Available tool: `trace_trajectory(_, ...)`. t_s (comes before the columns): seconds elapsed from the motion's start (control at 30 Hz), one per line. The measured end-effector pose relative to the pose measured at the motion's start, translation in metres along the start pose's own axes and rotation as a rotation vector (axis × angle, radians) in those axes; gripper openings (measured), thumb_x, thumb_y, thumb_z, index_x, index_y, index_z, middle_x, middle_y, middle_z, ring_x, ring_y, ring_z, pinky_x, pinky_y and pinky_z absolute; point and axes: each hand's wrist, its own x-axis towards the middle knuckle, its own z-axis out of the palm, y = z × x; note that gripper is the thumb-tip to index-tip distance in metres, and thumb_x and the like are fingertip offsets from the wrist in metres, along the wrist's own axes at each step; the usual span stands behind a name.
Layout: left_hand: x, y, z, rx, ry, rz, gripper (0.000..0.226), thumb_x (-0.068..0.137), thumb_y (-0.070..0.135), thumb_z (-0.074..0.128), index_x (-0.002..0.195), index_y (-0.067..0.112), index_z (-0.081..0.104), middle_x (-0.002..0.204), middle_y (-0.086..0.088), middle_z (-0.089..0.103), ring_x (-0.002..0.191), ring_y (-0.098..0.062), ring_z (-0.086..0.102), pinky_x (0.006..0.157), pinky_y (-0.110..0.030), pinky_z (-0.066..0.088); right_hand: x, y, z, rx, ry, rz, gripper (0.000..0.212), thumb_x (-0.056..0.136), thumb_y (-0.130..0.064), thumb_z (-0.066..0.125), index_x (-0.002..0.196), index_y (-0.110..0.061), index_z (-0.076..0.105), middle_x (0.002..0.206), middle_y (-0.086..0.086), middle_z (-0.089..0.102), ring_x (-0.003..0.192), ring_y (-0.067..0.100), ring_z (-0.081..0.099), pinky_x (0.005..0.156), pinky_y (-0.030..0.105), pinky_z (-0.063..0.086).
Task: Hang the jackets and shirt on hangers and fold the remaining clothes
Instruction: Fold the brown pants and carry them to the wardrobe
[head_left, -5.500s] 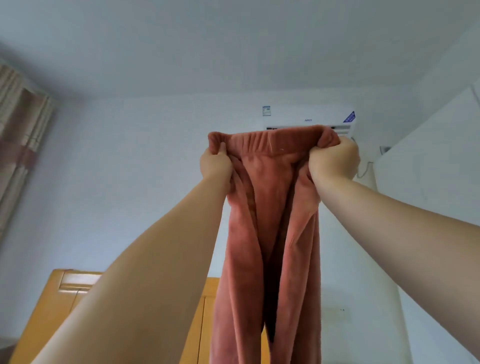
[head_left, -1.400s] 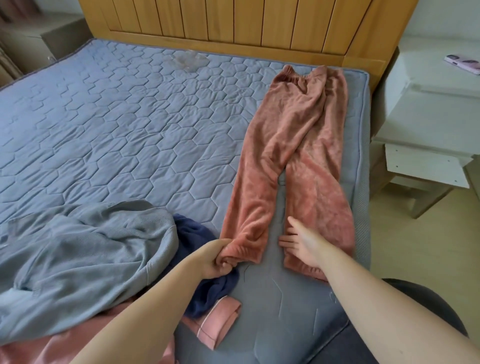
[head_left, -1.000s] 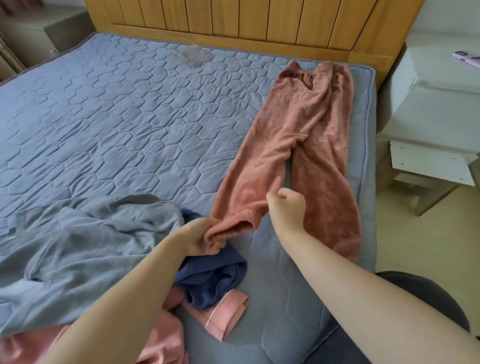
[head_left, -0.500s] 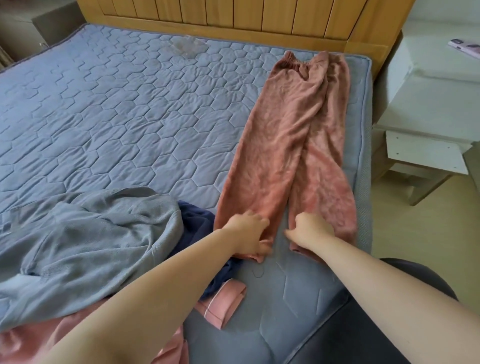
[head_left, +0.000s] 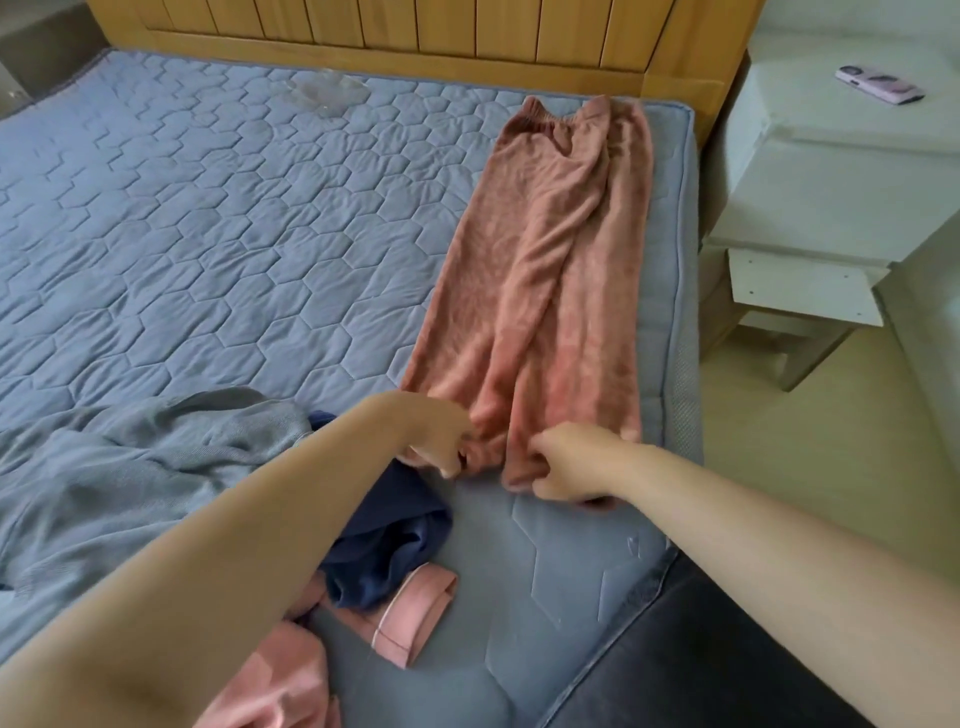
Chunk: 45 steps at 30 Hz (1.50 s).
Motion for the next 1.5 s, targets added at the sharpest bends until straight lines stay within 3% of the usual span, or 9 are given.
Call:
trace_trajectory(0.1,0.018,0.007,0.014,0.151,-0.283,-0.111,0.055,0.085,0.054,0.059,0.117,0.009,0.065,0.112,-0.004,0.065,0.098,-0.027,0.061,0.078,-0.032,0.048,0.004,0.015,0.014,0.296,-0.077,0.094,0.034,0.087,-0.039,0.057,0.102,-0.01,0.068,0.101,0.005,0.068,0.094,0.024,0.061,0.081,0.033,0.049)
trace_trajectory(0.27,0.051,0.031,0.024,-0.228,0.188,-0.207,0.042,0.097,0.039,0.044,0.104,0.004,0.065,0.086,-0.004,0.061,0.093,-0.029,0.062,0.081,-0.034,0.049,0.014,0.077,0.029,0.463,0.504,0.611,0.023,0.088,-0.018,0.057,0.107,-0.007,0.061,0.11,0.01,0.061,0.101,0.03,0.059,0.082,0.034,0.048)
trace_trajectory(0.53,0.081,0.065,0.051,-1.237,0.001,-0.386,0.036,0.086,0.022,0.069,0.114,0.003,0.055,0.098,-0.01,0.059,0.086,-0.026,0.062,0.063,-0.032,0.055,0.01,0.09,0.053,1.329,0.047,0.706,0.044,0.077,-0.012,0.078,0.115,0.001,0.059,0.112,0.008,0.065,0.101,0.022,0.062,0.092,0.034,0.049)
trace_trajectory(0.67,0.079,0.061,0.052,-1.505,-0.24,-0.296,0.011,0.092,0.015,0.06,0.099,0.009,0.066,0.081,-0.005,0.069,0.068,-0.011,0.065,0.062,-0.021,0.055,0.001,0.093,0.039,1.368,-0.071,0.702,0.016,0.086,0.011,0.055,0.1,0.008,0.06,0.077,0.013,0.062,0.061,0.02,0.061,0.052,0.027,0.053)
trace_trajectory(0.8,0.075,0.066,0.066,-1.21,-0.359,-0.235,0.016,0.097,0.023,0.054,0.095,0.011,0.065,0.076,-0.009,0.066,0.059,-0.012,0.064,0.055,-0.019,0.055,-0.016,0.082,0.039,0.834,-0.29,0.712,0.02,0.085,0.014,0.045,0.071,0.004,0.055,0.046,0.01,0.056,0.042,0.016,0.054,0.038,0.021,0.046)
trace_trajectory(0.93,0.07,0.08,0.071,-0.982,-0.315,-0.214,0.048,0.098,0.041,0.049,0.106,-0.004,0.061,0.071,-0.013,0.065,0.062,-0.019,0.065,0.056,-0.023,0.057,-0.012,0.065,0.042,0.391,-0.403,0.663,0.013,0.088,-0.015,0.061,0.089,-0.002,0.06,0.062,0.008,0.064,0.065,0.021,0.059,0.06,0.03,0.048)
trace_trajectory(1.07,0.054,0.065,0.047,-0.607,0.234,-0.203,0.052,0.097,0.048,0.042,0.066,0.01,0.059,0.065,-0.008,0.063,0.055,-0.019,0.059,0.062,-0.028,0.05,-0.009,0.062,0.048,0.414,0.197,0.779,0.083,0.081,-0.032,0.071,0.143,-0.007,0.021,0.134,0.014,0.046,0.118,0.031,0.05,0.091,0.038,0.045)
trace_trajectory(1.23,0.025,-0.024,0.038,-0.496,0.912,-0.493,0.027,0.095,0.021,0.041,0.092,0.006,0.063,0.097,-0.013,0.063,0.09,-0.033,0.057,0.067,-0.033,0.036,0.004,0.041,0.041,0.112,0.607,0.278,0.06,0.084,-0.014,0.058,0.14,-0.012,0.035,0.14,0.009,0.039,0.124,0.027,0.042,0.1,0.037,0.036)
trace_trajectory(1.5,-0.023,-0.088,0.106,-0.309,0.106,-0.462,0.029,0.098,0.032,0.044,0.101,0.014,0.067,0.111,-0.005,0.066,0.105,-0.024,0.06,0.082,-0.028,0.041,0.047,-0.033,0.051,0.864,0.11,0.356,0.067,0.09,-0.027,0.06,0.144,-0.002,0.028,0.137,0.014,0.047,0.123,0.029,0.049,0.104,0.035,0.04)
